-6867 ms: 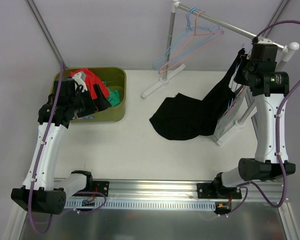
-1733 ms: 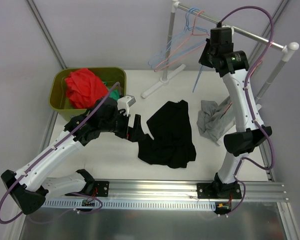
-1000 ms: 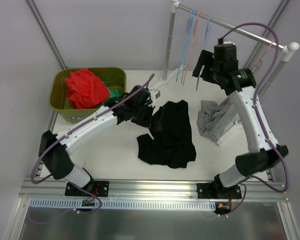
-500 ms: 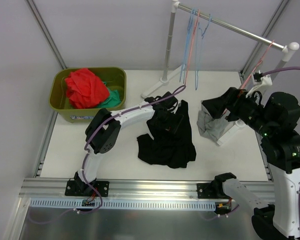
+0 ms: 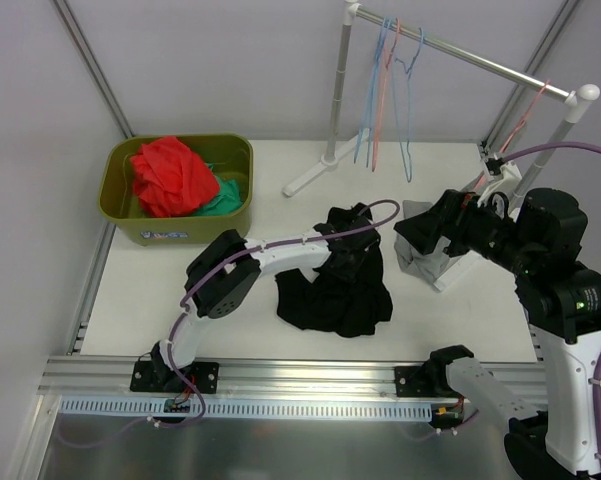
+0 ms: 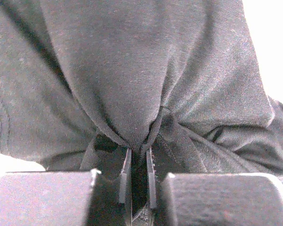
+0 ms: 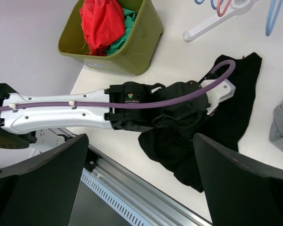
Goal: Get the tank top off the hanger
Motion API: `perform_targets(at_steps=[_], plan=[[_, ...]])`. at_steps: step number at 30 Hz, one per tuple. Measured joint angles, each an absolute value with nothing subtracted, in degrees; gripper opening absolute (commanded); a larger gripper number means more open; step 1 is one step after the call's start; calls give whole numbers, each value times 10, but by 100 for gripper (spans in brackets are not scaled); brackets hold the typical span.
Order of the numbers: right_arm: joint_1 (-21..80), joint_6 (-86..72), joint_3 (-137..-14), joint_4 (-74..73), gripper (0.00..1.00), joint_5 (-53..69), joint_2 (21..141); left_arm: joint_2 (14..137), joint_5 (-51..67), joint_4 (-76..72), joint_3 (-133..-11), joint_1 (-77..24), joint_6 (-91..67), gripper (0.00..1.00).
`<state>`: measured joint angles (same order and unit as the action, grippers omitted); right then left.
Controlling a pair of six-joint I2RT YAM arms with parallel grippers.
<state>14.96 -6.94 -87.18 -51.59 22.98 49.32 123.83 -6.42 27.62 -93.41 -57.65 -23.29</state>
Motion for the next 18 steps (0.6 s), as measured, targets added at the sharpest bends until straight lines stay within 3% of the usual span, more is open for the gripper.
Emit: perform_targets(at_steps=[5, 9, 13, 18], plan=[[150, -63, -879, -518, 99, 230, 500, 1162, -99, 314, -865, -567, -236, 0], [150, -59, -880, -518, 100, 230, 504, 1055, -118, 389, -883, -528, -234, 0], [150, -57, -880, -517, 100, 228, 507, 973, -132, 441, -1016, -458, -228, 0], [150, -55, -884, -517, 99, 227, 513, 955, -152, 490, -1233, -351, -204, 0]])
